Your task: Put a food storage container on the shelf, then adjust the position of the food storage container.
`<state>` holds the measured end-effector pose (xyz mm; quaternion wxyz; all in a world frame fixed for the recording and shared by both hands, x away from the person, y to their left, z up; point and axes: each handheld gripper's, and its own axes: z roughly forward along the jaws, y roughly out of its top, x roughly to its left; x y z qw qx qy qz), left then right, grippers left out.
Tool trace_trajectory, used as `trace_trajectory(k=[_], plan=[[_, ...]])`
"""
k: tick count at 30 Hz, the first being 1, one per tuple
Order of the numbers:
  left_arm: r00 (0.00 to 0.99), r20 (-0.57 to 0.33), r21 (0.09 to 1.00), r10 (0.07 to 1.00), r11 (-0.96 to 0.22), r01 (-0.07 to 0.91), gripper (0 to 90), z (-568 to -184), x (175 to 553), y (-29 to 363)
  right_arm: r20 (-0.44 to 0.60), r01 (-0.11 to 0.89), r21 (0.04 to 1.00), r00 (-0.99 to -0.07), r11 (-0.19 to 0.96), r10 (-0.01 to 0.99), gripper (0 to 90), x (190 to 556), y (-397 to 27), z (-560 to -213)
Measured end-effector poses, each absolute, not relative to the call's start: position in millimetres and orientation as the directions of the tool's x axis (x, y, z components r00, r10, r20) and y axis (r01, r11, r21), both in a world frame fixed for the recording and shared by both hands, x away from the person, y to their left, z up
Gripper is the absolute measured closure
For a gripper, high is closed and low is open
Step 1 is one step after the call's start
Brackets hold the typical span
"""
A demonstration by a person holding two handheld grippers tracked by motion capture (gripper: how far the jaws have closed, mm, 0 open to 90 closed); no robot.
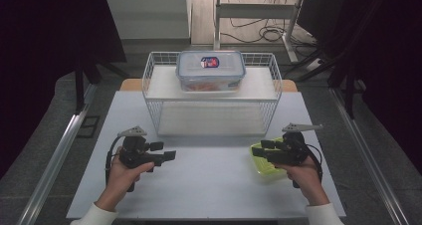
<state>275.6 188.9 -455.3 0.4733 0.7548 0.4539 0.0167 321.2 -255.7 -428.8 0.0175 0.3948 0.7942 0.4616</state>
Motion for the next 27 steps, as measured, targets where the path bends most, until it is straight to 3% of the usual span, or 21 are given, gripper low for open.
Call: trace_trajectory(k=[9,15,18,20,21,22,23,24,27], plan=[[0.578,-0.411,0.715,0.705,-0.144,0.684,29.2,-464.4,271.5,191.1,0.324,0.62,0.734,-0.678,0.277,0.659,42.6,317.7,-259.9,-436.1],[0.571,-0.392,0.723,0.722,-0.142,0.676,28.4,-463.8,267.5,193.4,0.309,0.621,0.733,-0.666,0.276,0.679,52.4,314.3,-269.8,-434.9],[0.568,-0.379,0.721,0.731,-0.151,0.676,27.5,-463.7,265.1,194.3,0.299,0.626,0.727,-0.658,0.281,0.691,61.3,314.4,-273.2,-434.4],[0.571,-0.373,0.719,0.731,-0.162,0.676,26.9,-464.3,264.9,193.7,0.294,0.636,0.72,-0.642,0.278,0.708,73.3,315.8,-279.3,-435.0],[0.571,-0.373,0.719,0.731,-0.162,0.676,26.7,-464.3,264.9,193.7,0.294,0.636,0.72,-0.642,0.278,0.708,73.3,315.8,-279.3,-435.0],[0.573,-0.372,0.717,0.73,-0.167,0.677,26.4,-464.8,265.4,193.0,0.283,0.643,0.712,-0.632,0.284,0.722,82.9,317.4,-284.8,-435.8],[0.575,-0.37,0.715,0.73,-0.171,0.678,26.4,-465.2,265.8,192.6,0.283,0.643,0.712,-0.632,0.284,0.722,82.9,317.4,-284.8,-435.8],[0.576,-0.371,0.714,0.728,-0.173,0.678,26.2,-465.8,266.3,192.2,0.269,0.652,0.702,-0.615,0.286,0.742,88.9,319.4,-291.8,-436.9],[0.576,-0.37,0.71,0.729,-0.178,0.681,26.1,-467.1,267.3,191.6,0.247,0.659,0.696,-0.594,0.286,0.766,89.1,321.2,-299.9,-437.5]])
